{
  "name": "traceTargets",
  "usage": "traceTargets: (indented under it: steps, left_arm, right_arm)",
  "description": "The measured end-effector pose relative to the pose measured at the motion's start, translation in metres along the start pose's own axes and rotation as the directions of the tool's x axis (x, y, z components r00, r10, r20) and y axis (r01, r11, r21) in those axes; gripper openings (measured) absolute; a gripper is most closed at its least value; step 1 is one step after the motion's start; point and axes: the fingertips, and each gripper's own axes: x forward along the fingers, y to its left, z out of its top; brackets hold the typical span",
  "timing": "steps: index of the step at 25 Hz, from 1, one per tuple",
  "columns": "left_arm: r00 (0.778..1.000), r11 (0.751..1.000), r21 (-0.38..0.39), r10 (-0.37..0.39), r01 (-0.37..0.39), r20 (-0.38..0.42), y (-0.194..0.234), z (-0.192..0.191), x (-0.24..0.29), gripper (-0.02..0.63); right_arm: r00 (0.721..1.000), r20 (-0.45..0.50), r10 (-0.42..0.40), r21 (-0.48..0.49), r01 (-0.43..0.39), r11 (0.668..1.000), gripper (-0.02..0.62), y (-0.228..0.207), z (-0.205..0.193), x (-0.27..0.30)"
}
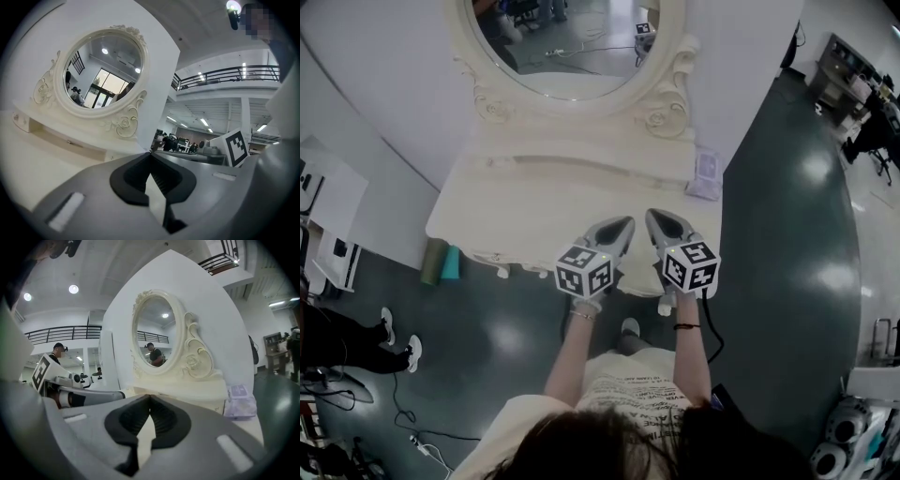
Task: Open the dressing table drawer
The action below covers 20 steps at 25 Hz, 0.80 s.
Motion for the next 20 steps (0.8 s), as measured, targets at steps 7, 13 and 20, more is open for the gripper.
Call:
traceTargets:
  steps: [7,13,20]
  left_arm:
    - [1.000,1.000,-0.021,0.002,-0.003,-0.024,0.009,-0.001,0.029,0.000]
    - [0.999,1.000,-0.018,0.003,-0.004,-0.043,0.011,-0.002,0.050,0.000]
    - [0.998,1.000,-0.023,0.011,-0.013,-0.059,0.022,-0.005,0.059,0.000]
  right_arm:
    - [0.999,-0.040,-0.005,-0.007,0.005,1.000,0.003,-0.027,-0.001,0.011]
    - [0.999,-0.038,0.003,-0.014,-0.003,1.000,0.003,-0.046,0.008,0.018]
    - [0.998,-0.064,-0.001,0.001,0.001,1.000,0.003,-0.057,0.003,0.030]
